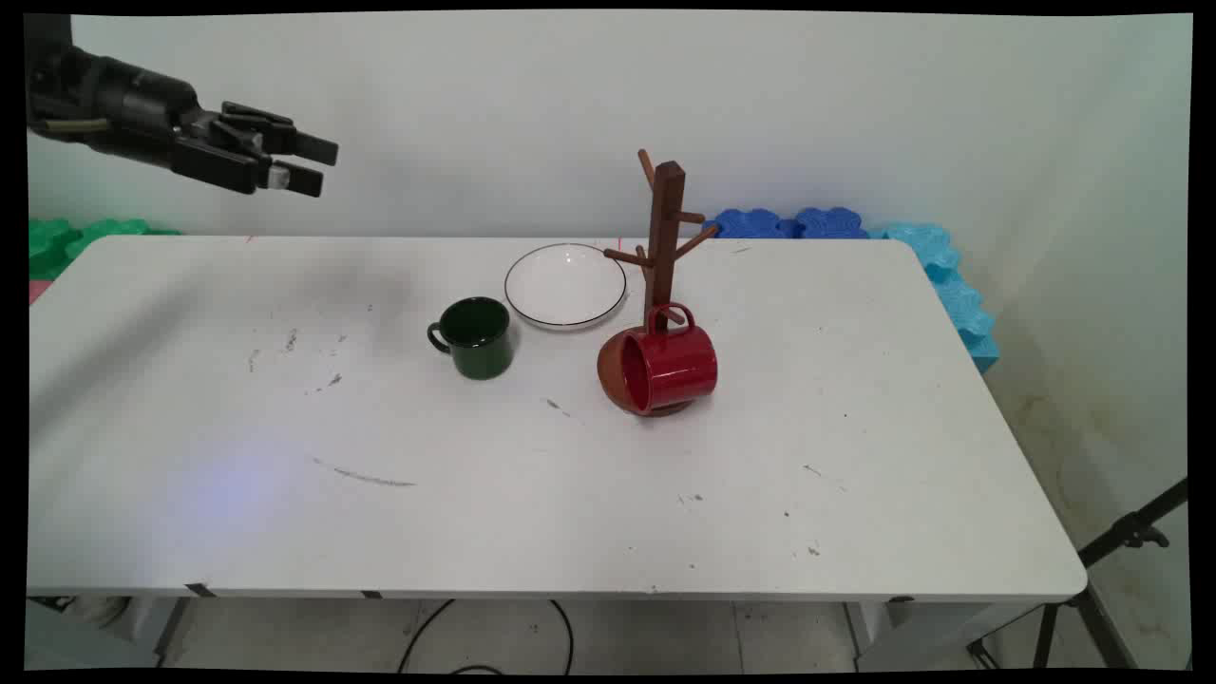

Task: Pick up the red mug from the rack

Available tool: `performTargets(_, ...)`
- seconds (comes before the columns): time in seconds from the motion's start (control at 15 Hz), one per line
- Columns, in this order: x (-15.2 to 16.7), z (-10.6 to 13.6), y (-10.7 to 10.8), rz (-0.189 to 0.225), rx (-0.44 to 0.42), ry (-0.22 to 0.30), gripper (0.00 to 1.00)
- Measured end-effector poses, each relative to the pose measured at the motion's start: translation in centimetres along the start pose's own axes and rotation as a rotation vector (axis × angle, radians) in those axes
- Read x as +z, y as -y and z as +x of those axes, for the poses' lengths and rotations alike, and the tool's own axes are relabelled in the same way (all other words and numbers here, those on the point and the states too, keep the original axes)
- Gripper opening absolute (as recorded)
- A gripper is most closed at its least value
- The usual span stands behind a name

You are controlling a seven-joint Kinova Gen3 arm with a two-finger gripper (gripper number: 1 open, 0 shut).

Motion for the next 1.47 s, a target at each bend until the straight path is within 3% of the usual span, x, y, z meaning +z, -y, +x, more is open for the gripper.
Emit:
performTargets(0.27,1.9,0.7,-1.4,0.022,-0.041,-0.049,1.00)
performTargets(0.6,7.2,2.8,-5.1,0.046,-0.105,-0.083,1.00)
performTargets(0.93,12.5,2.9,-8.4,0.080,-0.147,-0.047,1.00)
performTargets(1.47,18.3,-0.8,-11.6,0.113,-0.180,0.015,1.00)
